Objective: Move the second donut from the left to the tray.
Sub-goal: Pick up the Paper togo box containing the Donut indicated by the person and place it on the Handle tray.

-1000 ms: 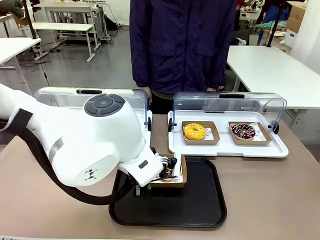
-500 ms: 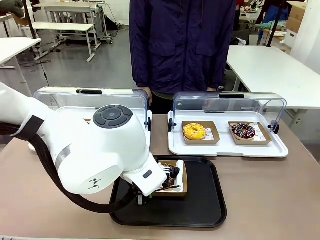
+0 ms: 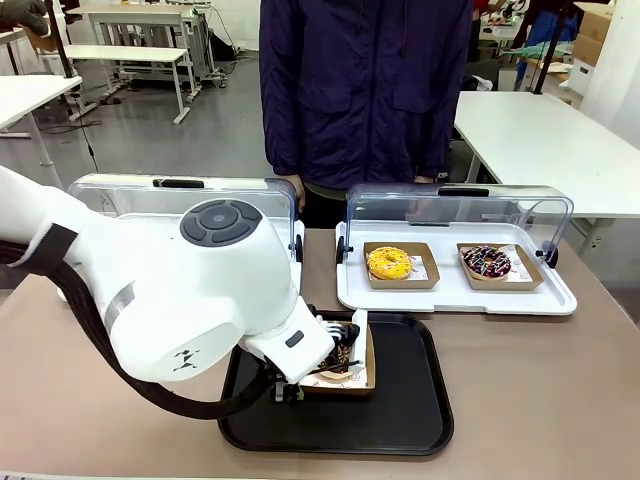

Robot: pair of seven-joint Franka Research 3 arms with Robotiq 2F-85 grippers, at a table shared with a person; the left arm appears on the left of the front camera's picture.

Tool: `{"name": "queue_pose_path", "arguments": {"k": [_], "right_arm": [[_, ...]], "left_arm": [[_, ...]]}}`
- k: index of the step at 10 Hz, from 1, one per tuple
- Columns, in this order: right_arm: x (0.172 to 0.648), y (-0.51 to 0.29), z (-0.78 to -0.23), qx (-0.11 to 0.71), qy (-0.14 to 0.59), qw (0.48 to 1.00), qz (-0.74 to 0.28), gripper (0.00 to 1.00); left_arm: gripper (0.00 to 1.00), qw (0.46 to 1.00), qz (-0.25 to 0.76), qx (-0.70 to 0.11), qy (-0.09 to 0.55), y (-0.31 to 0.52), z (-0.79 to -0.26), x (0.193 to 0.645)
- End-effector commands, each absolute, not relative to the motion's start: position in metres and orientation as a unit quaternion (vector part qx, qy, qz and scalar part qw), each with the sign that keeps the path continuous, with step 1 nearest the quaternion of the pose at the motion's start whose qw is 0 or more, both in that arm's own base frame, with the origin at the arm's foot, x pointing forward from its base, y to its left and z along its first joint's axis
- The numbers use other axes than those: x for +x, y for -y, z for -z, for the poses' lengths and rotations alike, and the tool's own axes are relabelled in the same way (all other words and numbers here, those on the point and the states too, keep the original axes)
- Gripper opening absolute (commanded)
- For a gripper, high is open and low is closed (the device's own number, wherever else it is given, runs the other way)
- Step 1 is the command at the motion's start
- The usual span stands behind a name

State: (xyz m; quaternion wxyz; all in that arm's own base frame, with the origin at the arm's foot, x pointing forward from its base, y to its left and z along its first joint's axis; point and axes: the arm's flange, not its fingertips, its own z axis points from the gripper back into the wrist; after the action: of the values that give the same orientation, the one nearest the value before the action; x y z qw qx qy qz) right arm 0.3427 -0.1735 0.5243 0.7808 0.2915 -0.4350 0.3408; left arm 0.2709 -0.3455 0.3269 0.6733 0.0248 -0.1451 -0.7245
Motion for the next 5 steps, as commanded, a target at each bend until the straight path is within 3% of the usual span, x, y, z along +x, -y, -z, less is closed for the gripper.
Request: {"name": "queue_pose_path", "arguments": {"k": [1,5], "right_arm": [[0.346,0.173,-0.525,0.292,0.450,0.770,-0.346,1.00],[0.346,0.173,-0.525,0.292,0.450,0.770,-0.346,1.00]], "left_arm": [[1.00,0.684,0.714,0.028,0.147,0.324,-0.356,0.248],[1.00,0.684,0.714,0.031,0.146,0.331,-0.385,0.242]]}}
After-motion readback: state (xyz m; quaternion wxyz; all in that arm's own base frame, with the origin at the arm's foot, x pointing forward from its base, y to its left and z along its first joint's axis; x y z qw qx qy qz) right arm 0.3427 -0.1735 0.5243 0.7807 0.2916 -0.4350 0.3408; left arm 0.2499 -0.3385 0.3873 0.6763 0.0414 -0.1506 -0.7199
